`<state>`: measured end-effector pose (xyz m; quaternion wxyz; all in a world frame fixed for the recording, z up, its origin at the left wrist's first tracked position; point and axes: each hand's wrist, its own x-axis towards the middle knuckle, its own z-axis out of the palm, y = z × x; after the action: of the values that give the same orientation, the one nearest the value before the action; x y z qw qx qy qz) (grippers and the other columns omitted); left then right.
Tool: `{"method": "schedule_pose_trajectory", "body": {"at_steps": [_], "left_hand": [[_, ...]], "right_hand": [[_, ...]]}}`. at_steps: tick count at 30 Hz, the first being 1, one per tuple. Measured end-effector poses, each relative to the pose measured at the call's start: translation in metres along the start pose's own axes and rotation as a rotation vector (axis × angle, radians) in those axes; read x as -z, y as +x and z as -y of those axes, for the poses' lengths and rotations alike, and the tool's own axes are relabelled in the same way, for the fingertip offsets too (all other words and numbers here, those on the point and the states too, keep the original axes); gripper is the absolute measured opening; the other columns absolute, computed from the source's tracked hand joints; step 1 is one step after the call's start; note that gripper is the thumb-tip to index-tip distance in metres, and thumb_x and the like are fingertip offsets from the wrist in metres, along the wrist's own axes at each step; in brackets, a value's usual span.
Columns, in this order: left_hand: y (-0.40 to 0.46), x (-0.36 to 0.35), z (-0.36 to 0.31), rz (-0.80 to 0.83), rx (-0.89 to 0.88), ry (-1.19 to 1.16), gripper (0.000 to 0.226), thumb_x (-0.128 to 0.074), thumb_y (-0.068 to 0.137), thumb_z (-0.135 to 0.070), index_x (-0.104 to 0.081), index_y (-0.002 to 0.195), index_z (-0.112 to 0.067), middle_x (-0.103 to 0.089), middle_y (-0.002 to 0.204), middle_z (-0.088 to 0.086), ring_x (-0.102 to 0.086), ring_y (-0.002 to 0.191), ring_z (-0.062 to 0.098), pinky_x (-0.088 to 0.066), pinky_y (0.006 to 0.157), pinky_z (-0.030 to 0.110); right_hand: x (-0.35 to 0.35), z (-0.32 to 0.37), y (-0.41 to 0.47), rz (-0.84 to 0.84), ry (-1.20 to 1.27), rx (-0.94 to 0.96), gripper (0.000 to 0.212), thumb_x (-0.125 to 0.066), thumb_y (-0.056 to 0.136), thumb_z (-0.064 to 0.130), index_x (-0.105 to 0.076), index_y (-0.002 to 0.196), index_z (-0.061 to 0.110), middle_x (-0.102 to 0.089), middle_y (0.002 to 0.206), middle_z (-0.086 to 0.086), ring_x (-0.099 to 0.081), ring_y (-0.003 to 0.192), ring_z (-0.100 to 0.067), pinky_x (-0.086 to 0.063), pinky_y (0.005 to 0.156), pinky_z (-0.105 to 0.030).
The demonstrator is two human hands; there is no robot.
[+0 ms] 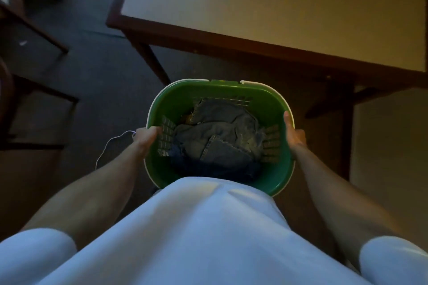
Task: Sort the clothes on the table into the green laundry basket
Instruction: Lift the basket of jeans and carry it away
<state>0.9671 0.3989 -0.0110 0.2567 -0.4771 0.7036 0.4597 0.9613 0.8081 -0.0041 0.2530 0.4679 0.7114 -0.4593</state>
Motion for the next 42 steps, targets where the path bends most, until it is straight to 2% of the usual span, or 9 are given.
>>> {"method": "schedule_pose_trajectory", "body": {"at_steps": [3, 10, 14, 23, 27, 31, 34, 40, 42], "left_hand": [[0.032, 0.05, 0.05, -0.052, 0.1, -0.067, 0.04, -0.07, 0.077, -0.021, -0.067, 0.111, -0.001, -0.069, 0.111, 0.02, -0.067, 0.098, 0.036, -0.057, 0.093, 0.048], [0.128, 0.174, 0.125, -0.148, 0.163, -0.319, 0.069, -0.074, 0.05, -0.039, -0.073, 0.109, -0.004, -0.074, 0.107, 0.018, -0.071, 0.097, 0.035, -0.059, 0.091, 0.049], [0.111, 0.253, 0.125, -0.247, 0.231, -0.458, 0.046, -0.074, 0.077, -0.019, -0.067, 0.115, 0.005, -0.071, 0.107, 0.022, -0.071, 0.094, 0.036, -0.06, 0.079, 0.044], [0.143, 0.367, 0.155, -0.372, 0.394, -0.717, 0.041, -0.069, 0.086, -0.015, -0.065, 0.12, 0.007, -0.069, 0.099, 0.023, -0.062, 0.065, 0.027, -0.053, 0.064, 0.036], [0.176, 0.4, 0.132, -0.436, 0.386, -0.752, 0.039, -0.066, 0.093, -0.018, -0.063, 0.123, 0.006, -0.066, 0.102, 0.022, -0.062, 0.075, 0.028, -0.047, 0.055, 0.032], [0.239, 0.446, 0.079, -0.506, 0.364, -0.779, 0.041, -0.067, 0.093, -0.022, -0.062, 0.125, 0.004, -0.066, 0.105, 0.017, -0.063, 0.087, 0.029, -0.051, 0.067, 0.035], [0.291, 0.487, 0.014, -0.503, 0.342, -0.754, 0.045, -0.07, 0.088, -0.022, -0.062, 0.125, 0.002, -0.064, 0.109, 0.013, -0.064, 0.095, 0.031, -0.05, 0.076, 0.036], [0.468, 0.559, -0.024, -0.357, 0.318, -0.628, 0.108, -0.081, 0.022, -0.051, -0.066, 0.121, -0.012, -0.071, 0.116, 0.019, -0.071, 0.098, 0.04, -0.058, 0.088, 0.058], [0.448, 0.583, -0.114, -0.346, 0.218, -0.546, 0.112, -0.082, 0.043, -0.066, -0.058, 0.134, -0.007, -0.064, 0.13, 0.019, -0.065, 0.112, 0.041, -0.053, 0.099, 0.051]], "right_hand": [[-0.054, 0.041, -0.01, 0.053, -0.127, 0.076, 0.115, -0.043, 0.071, 0.094, -0.04, 0.147, 0.007, -0.047, 0.144, -0.02, -0.05, 0.126, -0.041, -0.042, 0.106, -0.055], [-0.212, 0.118, -0.067, 0.126, -0.293, 0.233, 0.104, -0.043, 0.081, 0.085, -0.046, 0.143, 0.002, -0.051, 0.142, -0.021, -0.051, 0.126, -0.041, -0.042, 0.107, -0.053], [-0.311, 0.16, -0.106, 0.17, -0.384, 0.323, 0.1, -0.045, 0.084, 0.081, -0.049, 0.139, -0.001, -0.056, 0.137, -0.021, -0.055, 0.122, -0.039, -0.044, 0.103, -0.049], [-0.499, 0.266, -0.167, 0.33, -0.59, 0.559, 0.096, -0.047, 0.078, 0.086, -0.063, 0.113, -0.001, -0.065, 0.111, -0.017, -0.06, 0.095, -0.03, -0.045, 0.086, -0.036], [-0.572, 0.324, -0.177, 0.356, -0.622, 0.634, 0.103, -0.044, 0.071, 0.094, -0.062, 0.112, 0.002, -0.065, 0.108, -0.015, -0.062, 0.096, -0.032, -0.047, 0.086, -0.039], [-0.633, 0.383, -0.162, 0.359, -0.648, 0.648, 0.115, -0.039, 0.067, 0.098, -0.063, 0.118, -0.002, -0.066, 0.11, -0.017, -0.063, 0.096, -0.032, -0.048, 0.086, -0.04], [-0.667, 0.441, -0.147, 0.343, -0.614, 0.628, 0.107, -0.041, 0.075, 0.092, -0.063, 0.12, -0.002, -0.064, 0.109, -0.016, -0.06, 0.095, -0.032, -0.046, 0.089, -0.041], [-0.694, 0.532, -0.122, 0.253, -0.494, 0.489, 0.112, -0.044, 0.069, 0.095, -0.063, 0.123, -0.002, -0.064, 0.121, -0.02, -0.061, 0.108, -0.037, -0.048, 0.101, -0.047], [-0.695, 0.549, -0.113, 0.227, -0.418, 0.41, 0.113, -0.044, 0.071, 0.094, -0.059, 0.13, -0.002, -0.062, 0.129, -0.02, -0.059, 0.114, -0.039, -0.046, 0.105, -0.048]]}}
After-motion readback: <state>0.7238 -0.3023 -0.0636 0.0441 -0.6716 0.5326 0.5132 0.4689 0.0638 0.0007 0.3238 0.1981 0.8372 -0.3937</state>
